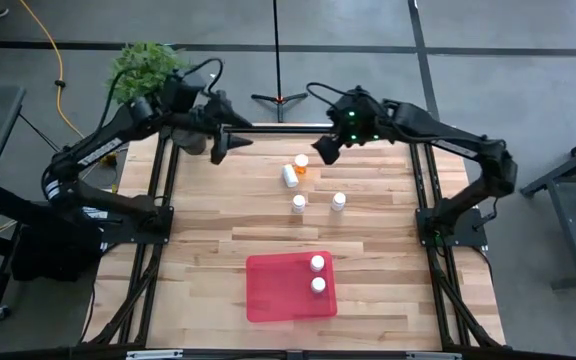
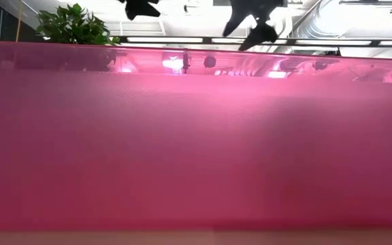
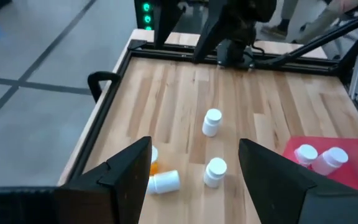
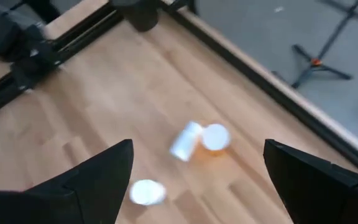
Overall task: Pick and place pill bottles into a basket
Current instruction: Put the white medicine bottle into the red container
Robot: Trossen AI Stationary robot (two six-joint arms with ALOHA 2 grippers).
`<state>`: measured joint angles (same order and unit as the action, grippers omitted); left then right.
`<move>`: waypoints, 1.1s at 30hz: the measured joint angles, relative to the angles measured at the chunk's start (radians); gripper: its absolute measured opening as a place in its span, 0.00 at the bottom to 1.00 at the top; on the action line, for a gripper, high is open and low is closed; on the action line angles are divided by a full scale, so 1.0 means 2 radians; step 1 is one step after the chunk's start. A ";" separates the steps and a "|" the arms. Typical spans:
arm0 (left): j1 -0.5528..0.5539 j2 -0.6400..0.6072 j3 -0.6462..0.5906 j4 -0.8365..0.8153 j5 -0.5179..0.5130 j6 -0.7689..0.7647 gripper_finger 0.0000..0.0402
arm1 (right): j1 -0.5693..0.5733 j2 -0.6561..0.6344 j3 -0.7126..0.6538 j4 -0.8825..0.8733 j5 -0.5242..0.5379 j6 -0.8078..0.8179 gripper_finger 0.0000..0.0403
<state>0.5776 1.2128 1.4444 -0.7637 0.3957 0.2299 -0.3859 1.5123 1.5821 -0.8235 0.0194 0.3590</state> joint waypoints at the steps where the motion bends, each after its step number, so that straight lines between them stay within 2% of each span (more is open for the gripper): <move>1: -0.001 -0.012 -0.020 0.015 0.001 -0.007 0.69 | 0.000 0.009 0.005 0.003 -0.012 0.000 0.87; 5: -0.001 -0.061 -0.091 0.072 0.006 -0.036 0.69 | 0.000 0.036 0.015 0.027 -0.052 -0.004 0.87; 12: -0.001 -0.141 -0.167 0.109 0.004 -0.065 0.69 | 0.000 0.073 0.013 0.071 -0.048 0.008 0.87; 21: -0.001 -0.211 -0.205 0.116 -0.013 -0.071 0.69 | 0.000 0.110 0.012 0.091 -0.033 0.043 0.87; 33: -0.001 -0.229 -0.240 0.115 -0.006 -0.083 0.69 | 0.000 0.121 0.012 0.104 -0.019 0.070 0.87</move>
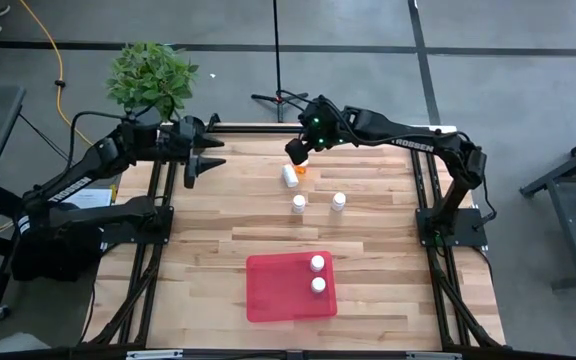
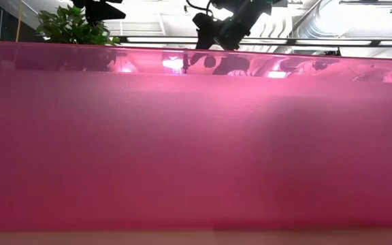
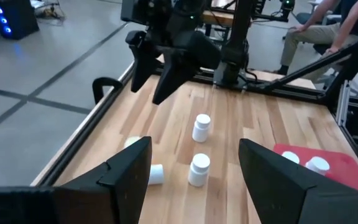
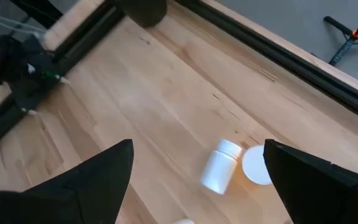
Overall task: Pick and place pill bottles into a basket
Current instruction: Put the white medicine bottle into the red container
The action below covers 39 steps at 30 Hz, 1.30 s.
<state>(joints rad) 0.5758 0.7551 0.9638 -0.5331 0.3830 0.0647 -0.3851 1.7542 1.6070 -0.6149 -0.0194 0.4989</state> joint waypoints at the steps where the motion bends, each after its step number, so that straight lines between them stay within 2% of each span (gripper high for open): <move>1: 0.000 0.000 0.000 0.001 0.000 0.000 0.69 | 0.000 0.000 0.000 0.001 0.006 0.006 0.87; 13: 0.000 -0.001 0.000 0.004 0.001 0.003 0.69 | 0.006 0.005 0.000 -0.005 0.063 0.044 0.87; 19: 0.000 -0.001 0.000 0.004 0.001 0.004 0.69 | 0.009 0.005 0.000 -0.020 0.063 0.051 0.87; 28: 0.000 -0.005 0.000 0.004 0.001 0.004 0.69 | 0.014 0.023 0.000 0.015 0.015 0.019 0.87; 39: 0.000 -0.006 0.000 0.004 0.004 0.004 0.69 | 0.020 0.083 0.000 0.017 -0.033 0.039 0.87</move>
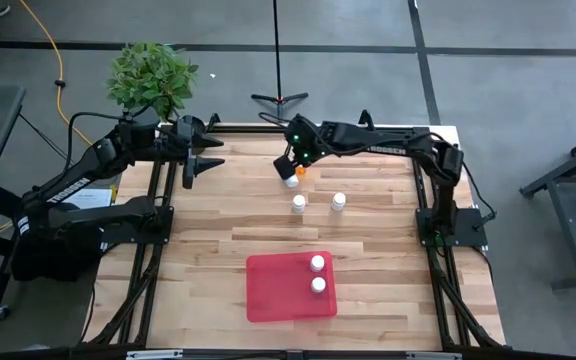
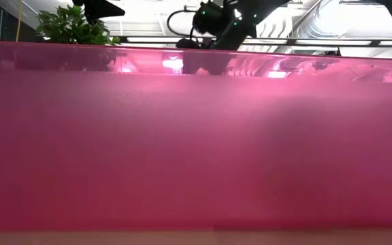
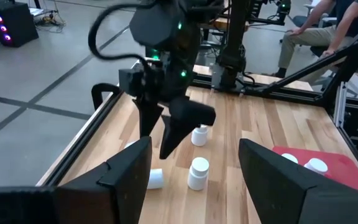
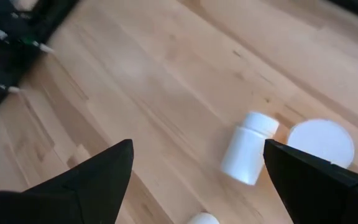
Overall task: Pick and place pill bottles into a basket
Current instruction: Put the white medicine bottle into the red container
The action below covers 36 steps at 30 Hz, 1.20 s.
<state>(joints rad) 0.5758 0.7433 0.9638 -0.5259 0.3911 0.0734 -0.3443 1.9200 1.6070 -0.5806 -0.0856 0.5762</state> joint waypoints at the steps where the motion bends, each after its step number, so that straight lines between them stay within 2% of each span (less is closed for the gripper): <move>1: 0.000 0.000 0.000 0.000 0.000 0.000 0.69 | 0.000 0.003 0.000 -0.003 0.000 0.001 0.87; 7: 0.000 0.000 0.000 -0.005 0.000 0.000 0.69 | -0.004 0.006 0.000 -0.017 0.018 0.039 0.87; 17: 0.000 0.000 0.000 -0.012 0.010 -0.002 0.69 | -0.008 0.012 0.000 -0.038 0.021 0.044 0.87; 36: 0.000 -0.001 0.000 -0.007 0.011 -0.009 0.69 | 0.002 0.049 0.000 -0.025 -0.020 0.071 0.87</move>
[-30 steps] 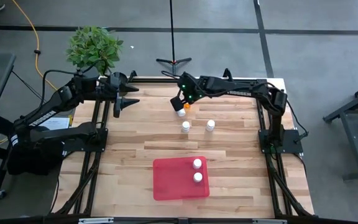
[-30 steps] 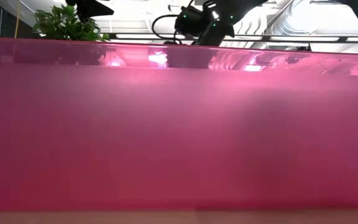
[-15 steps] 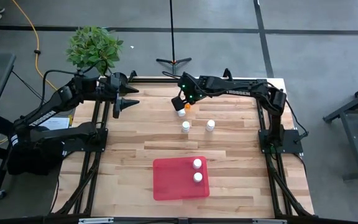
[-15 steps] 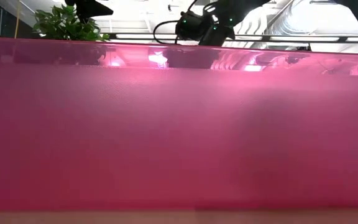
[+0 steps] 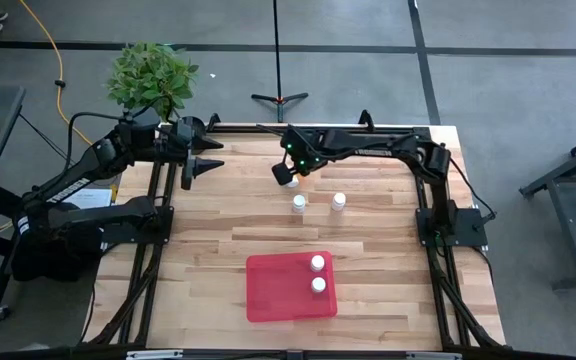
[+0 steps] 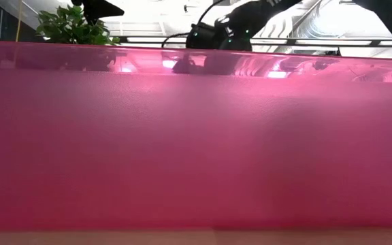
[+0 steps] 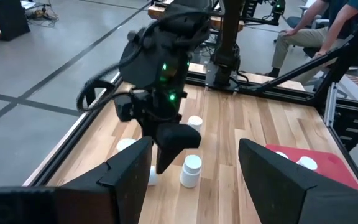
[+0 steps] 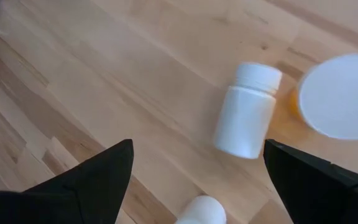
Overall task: Pick and place pill bottles into a basket
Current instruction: Put the white medicine bottle into the red container
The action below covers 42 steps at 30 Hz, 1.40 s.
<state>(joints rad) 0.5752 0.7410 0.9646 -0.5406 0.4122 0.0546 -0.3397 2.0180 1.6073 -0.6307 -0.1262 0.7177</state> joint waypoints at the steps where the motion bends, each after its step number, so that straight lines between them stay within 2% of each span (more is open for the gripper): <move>1: 0.000 0.000 0.000 0.000 0.000 0.000 0.69 | 0.000 0.003 0.000 -0.001 0.000 0.003 0.87; 27: 0.000 0.000 0.000 0.000 0.000 0.000 0.69 | 0.000 0.005 0.000 0.005 0.008 0.021 0.87; 42: 0.000 0.000 0.000 0.000 0.000 -0.001 0.69 | -0.005 0.006 0.000 0.047 0.027 0.021 0.87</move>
<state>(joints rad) 0.5755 0.7410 0.9646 -0.5407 0.4118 0.0536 -0.3492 2.0291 1.6070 -0.5363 -0.0720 0.7589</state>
